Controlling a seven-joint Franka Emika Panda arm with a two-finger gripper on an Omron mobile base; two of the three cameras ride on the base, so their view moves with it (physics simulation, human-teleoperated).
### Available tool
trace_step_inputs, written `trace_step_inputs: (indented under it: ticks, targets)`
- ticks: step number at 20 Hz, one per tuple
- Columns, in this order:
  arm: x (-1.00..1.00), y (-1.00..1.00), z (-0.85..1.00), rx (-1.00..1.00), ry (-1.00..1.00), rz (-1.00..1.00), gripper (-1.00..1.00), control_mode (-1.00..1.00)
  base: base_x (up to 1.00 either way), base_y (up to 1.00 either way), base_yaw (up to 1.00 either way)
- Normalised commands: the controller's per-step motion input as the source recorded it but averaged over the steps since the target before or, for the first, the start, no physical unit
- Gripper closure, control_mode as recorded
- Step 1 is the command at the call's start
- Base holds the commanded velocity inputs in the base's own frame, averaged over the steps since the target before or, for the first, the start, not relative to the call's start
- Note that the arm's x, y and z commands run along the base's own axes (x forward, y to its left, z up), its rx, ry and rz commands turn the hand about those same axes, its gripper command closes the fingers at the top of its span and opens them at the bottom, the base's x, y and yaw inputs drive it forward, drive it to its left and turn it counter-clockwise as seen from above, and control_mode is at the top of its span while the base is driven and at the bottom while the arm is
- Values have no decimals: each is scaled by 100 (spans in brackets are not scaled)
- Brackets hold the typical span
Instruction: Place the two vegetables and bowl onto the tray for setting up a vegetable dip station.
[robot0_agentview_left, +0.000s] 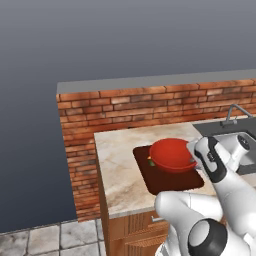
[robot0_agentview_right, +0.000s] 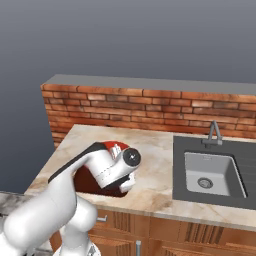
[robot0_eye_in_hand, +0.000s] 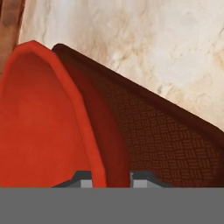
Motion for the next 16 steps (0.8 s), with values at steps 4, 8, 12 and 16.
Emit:
trace_step_inputs:
  ticks: [4,8,12,16]
  targets:
    - [-1,-5,-9,0,2,0,100,-100,0,0,0]
    - [-6,0,-15,0,1,0,100,-100,0,0,0]
    - [-30,0,-5,0,3,1,100,-100,0,0,0]
    - [-30,0,2,0,0,2,100,-100,0,0,0]
